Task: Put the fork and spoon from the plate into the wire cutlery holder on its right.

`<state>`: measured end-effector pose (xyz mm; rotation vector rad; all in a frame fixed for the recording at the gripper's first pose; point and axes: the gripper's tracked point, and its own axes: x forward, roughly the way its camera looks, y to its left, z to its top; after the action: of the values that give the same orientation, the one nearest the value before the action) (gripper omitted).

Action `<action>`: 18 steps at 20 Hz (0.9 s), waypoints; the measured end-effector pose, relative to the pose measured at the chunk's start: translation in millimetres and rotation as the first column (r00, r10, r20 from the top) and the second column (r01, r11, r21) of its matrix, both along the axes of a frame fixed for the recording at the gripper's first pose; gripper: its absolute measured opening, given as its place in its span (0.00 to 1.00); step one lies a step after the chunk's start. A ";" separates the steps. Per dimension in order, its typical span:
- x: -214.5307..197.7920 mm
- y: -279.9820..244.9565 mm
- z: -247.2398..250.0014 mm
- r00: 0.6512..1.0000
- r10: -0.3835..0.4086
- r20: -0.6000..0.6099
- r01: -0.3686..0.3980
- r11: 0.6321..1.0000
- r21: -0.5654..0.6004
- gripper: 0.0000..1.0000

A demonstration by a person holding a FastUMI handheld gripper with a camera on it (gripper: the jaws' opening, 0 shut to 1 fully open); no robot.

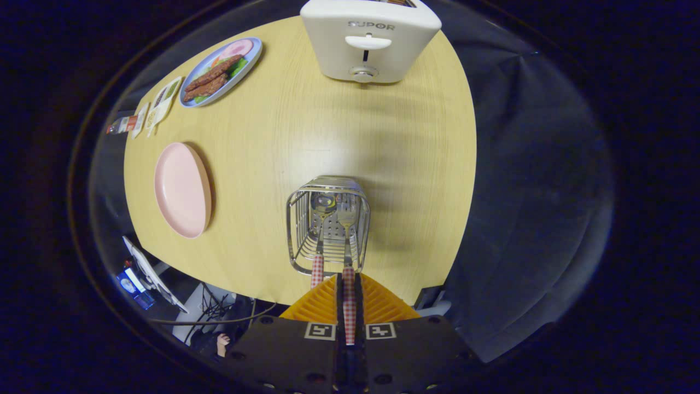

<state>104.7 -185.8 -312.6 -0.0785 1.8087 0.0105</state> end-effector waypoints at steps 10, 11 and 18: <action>2.0 6.3 -0.1 0.998 -0.057 0.036 0.056 0.998 0.032 0.10; 3.9 10.2 0.5 0.997 -0.056 0.061 0.053 0.998 0.046 0.09; 2.1 43.9 25.4 0.961 -0.106 0.257 0.086 0.993 0.085 0.31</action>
<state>106.8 -141.8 -287.1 0.0585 1.5449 -0.0024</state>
